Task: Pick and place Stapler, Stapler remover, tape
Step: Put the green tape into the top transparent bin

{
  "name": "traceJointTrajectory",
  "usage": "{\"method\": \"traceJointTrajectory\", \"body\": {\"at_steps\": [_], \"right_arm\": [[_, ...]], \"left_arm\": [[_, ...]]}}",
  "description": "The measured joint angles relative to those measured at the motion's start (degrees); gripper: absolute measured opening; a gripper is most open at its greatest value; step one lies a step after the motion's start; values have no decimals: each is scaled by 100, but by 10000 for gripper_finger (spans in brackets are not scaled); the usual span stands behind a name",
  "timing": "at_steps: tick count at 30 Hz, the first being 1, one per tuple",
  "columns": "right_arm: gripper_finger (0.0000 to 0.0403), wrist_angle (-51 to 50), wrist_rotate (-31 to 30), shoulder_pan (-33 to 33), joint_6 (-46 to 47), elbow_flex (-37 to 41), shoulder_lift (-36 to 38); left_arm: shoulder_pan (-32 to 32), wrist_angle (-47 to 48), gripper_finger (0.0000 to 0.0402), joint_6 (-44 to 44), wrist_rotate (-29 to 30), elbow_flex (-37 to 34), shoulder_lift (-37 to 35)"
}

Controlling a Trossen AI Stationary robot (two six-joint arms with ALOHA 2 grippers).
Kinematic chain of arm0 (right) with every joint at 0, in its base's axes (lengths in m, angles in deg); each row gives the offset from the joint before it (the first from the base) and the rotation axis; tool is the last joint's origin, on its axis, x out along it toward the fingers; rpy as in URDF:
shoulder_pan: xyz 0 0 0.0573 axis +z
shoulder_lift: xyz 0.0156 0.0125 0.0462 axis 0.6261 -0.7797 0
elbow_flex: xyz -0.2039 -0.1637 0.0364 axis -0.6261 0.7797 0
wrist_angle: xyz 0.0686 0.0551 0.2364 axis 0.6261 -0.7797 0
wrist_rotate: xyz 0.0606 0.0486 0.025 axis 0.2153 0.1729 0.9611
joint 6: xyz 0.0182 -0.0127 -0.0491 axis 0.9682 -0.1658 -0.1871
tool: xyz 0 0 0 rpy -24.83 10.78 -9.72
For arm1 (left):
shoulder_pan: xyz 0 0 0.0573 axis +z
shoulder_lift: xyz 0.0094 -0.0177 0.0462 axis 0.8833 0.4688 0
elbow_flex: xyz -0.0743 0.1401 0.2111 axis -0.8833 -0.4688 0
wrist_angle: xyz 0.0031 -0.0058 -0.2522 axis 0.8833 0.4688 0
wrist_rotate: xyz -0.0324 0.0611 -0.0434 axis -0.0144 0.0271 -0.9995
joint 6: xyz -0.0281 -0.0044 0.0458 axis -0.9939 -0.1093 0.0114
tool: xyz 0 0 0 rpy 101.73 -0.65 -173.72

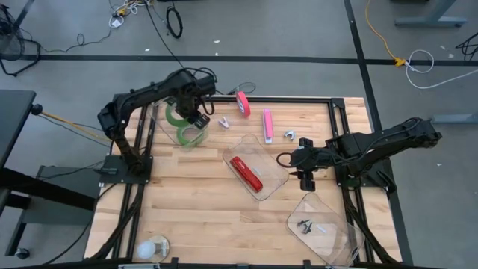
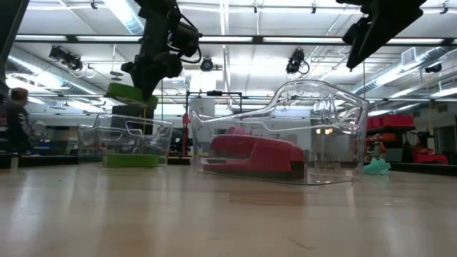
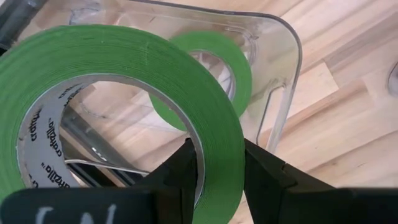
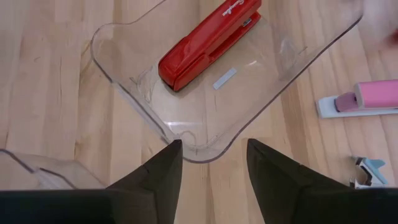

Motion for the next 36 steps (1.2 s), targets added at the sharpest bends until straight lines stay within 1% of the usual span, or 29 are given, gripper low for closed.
{"method": "traceJointTrajectory", "body": {"at_steps": [4, 17, 20, 30, 31, 33, 36], "right_arm": [[181, 3, -139, -1, 0, 0, 0], [181, 3, -139, -2, 0, 0, 0], [181, 5, -138, -2, 0, 0, 0], [181, 50, -138, -2, 1, 0, 0], [181, 51, -138, -2, 6, 0, 0], [181, 51, -138, -2, 86, 0, 0], [181, 51, -136, -2, 160, 0, 1]], "left_arm": [[-8, -29, 112, 24, 57, 0, 0], [68, -16, 113, 62, 106, -2, 0], [188, -89, 113, 85, 78, -2, 9], [884, -181, 113, 71, 71, -2, 17], [941, -164, 113, 69, 39, -2, 17], [1019, -143, 113, 67, -209, -2, 17], [1015, -121, 113, 66, -509, -4, 17]]}}
